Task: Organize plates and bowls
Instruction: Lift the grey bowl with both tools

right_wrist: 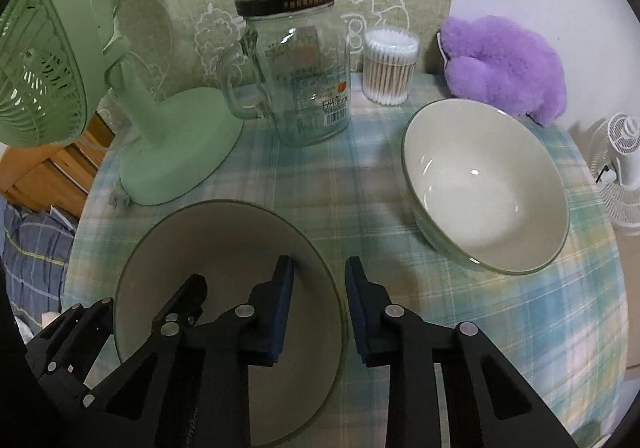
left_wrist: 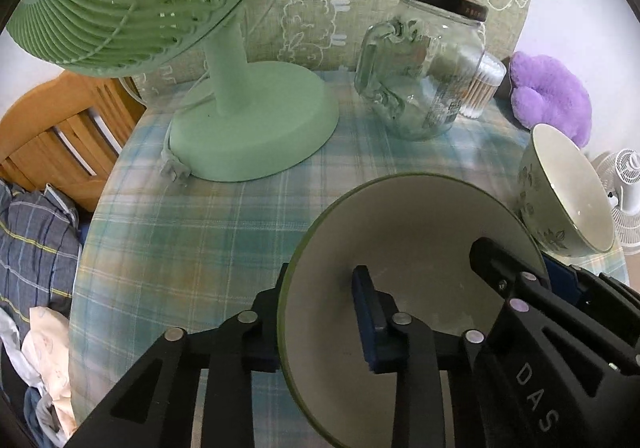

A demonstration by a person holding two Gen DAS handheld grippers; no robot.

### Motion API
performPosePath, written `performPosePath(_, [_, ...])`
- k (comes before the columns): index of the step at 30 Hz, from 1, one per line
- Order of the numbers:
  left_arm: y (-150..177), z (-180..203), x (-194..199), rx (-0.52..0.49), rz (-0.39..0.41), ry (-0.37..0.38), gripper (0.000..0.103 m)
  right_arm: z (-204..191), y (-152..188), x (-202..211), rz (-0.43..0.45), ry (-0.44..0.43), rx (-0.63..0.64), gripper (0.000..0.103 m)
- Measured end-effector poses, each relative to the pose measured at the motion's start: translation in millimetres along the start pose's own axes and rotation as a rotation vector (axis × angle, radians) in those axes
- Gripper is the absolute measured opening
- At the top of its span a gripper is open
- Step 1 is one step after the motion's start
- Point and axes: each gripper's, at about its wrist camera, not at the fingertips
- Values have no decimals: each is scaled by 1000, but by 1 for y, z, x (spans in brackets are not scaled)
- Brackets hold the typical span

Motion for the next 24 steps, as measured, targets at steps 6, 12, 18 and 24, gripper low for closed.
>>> performPosePath(6, [0, -1, 1, -2, -19, -2, 25, -1, 1, 1, -6, 7, -9, 27])
performPosePath(12, [3, 2, 7, -10, -25, -10, 24, 1, 3, 4, -27, 9, -20, 27])
performPosePath(18, [10, 3, 21, -9, -12, -9, 24, 2, 7, 17, -21, 7, -25, 27])
performPosePath(24, [18, 5, 38, -1, 0, -10, 24, 3, 15, 33, -15, 6, -31, 27])
Point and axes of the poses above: each gripper's, at about its wrist camera, not at the fingertips, and x roughly against the way its jaws point, z to its right, y to its underside, and after that the axes turned 2 degrees about -z, right-handed
